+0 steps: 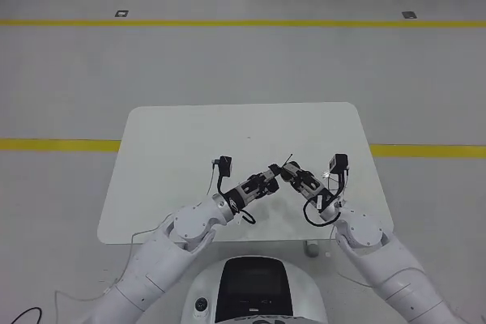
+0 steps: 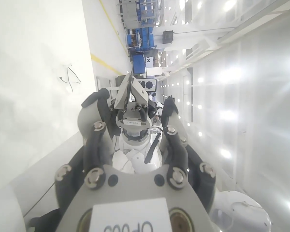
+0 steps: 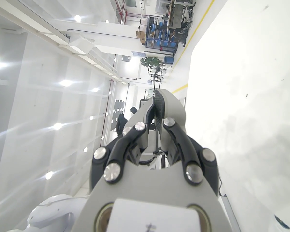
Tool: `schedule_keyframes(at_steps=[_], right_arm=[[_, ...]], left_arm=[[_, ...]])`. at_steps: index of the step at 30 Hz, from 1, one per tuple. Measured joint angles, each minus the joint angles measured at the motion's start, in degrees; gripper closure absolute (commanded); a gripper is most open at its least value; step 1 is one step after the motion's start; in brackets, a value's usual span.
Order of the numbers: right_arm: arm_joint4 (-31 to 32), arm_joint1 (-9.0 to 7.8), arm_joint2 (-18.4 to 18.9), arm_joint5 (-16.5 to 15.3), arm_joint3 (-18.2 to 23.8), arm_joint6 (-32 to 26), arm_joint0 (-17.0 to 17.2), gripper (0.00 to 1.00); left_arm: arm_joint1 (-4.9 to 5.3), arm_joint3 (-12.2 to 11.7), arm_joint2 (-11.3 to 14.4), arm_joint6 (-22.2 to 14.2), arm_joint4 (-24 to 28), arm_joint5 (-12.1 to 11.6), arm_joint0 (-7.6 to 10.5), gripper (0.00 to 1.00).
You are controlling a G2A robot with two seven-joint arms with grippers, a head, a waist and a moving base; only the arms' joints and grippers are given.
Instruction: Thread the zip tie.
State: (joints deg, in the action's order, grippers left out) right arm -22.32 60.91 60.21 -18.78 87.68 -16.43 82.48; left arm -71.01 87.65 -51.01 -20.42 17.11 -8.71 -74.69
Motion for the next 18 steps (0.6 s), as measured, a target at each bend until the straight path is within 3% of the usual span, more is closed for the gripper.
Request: schedule_keyframes(at_steps=[15,18], right_arm=[[1.64,1.29,-0.14,2.01,-1.55,0.12,-1.02,1.00],[1.67,1.50,0.04,1.94,-1.66,0.03,-1.01,1.00]], left_arm=[[-0.22,-1.42,0.06,-0.24,0.91,-0.52,0.56,0.69],[-0.25,-1.58,0.12,0.09,0.40,-0.31,0.71,0.76]])
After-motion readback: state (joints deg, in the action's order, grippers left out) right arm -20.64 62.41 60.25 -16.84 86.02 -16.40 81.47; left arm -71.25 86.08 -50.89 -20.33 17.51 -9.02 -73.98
